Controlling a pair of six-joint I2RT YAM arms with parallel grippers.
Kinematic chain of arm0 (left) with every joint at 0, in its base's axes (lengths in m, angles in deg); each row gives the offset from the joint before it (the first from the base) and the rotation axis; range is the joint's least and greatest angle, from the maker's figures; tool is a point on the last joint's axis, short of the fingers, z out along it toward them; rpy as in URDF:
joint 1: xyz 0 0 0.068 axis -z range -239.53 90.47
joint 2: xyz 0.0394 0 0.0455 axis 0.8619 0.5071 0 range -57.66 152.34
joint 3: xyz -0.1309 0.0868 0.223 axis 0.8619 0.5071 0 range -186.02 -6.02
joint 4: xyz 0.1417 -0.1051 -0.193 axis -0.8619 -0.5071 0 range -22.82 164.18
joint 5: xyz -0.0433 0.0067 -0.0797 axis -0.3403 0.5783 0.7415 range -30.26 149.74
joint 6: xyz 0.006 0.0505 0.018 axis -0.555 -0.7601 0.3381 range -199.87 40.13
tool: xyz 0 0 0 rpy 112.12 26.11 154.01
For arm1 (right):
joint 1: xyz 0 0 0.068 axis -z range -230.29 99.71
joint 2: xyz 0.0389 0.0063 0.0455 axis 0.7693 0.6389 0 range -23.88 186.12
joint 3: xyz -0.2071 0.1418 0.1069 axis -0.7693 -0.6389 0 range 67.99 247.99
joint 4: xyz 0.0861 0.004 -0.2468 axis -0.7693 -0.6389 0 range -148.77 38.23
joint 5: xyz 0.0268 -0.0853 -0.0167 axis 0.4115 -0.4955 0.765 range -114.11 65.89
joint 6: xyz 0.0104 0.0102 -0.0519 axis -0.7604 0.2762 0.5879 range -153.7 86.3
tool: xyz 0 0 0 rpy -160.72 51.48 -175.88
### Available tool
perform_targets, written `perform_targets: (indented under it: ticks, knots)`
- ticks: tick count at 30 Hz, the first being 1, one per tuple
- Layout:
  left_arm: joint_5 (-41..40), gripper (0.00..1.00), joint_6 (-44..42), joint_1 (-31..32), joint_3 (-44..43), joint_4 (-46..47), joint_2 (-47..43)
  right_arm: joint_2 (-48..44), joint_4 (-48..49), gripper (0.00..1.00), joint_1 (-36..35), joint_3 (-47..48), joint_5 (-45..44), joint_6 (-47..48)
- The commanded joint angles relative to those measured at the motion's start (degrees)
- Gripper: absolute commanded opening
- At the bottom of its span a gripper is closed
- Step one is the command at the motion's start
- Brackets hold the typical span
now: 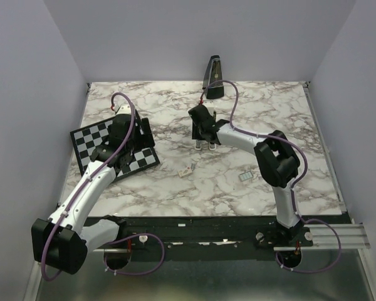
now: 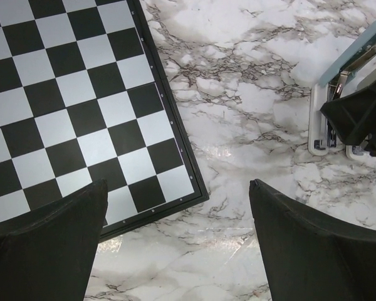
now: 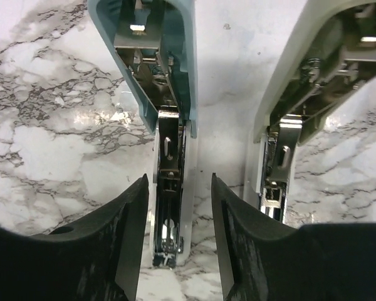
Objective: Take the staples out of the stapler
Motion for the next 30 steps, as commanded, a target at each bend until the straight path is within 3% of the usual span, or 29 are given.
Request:
perform_targets:
  ticks: [1, 9, 13, 18, 23, 27, 30]
  knots:
    - [-1.24, 0.99, -0.06, -0.18, 0.68, -1.37, -1.19, -7.54, -0.46, 0.53, 0.08, -1.74, -0.2, 1.06]
    - [-1.5, 0.99, 3.9, -0.44, 3.14, -2.59, -1.64, -21.96, -4.76, 0.53, -3.51, -11.22, 3.32, 2.56]
    - [-2.11, 0.99, 5.04, -1.49, 2.61, -4.8, -0.76, -31.45, -3.19, 0.51, -7.11, -21.93, 12.07, 4.92]
    - [-3.69, 0.99, 7.85, -3.17, 5.41, -4.89, -4.0, -41.3, -3.54, 0.48, -14.4, -32.22, 18.08, -1.21]
    - [-6.15, 0.99, 10.23, -3.25, 7.09, -5.15, -6.99, -39.66, -13.6, 0.48, -26.34, -29.35, 12.39, -16.2]
    - [-10.11, 0.99, 11.89, -3.25, 8.41, -6.99, -8.49, -32.45, -25.49, 0.5, -31.72, -20.92, 8.87, -28.0]
    - [-14.23, 0.99, 12.34, -3.17, 7.89, -7.88, -9.11, -27.27, -28.32, 0.5, -35.15, -17.04, 8.07, -34.25]
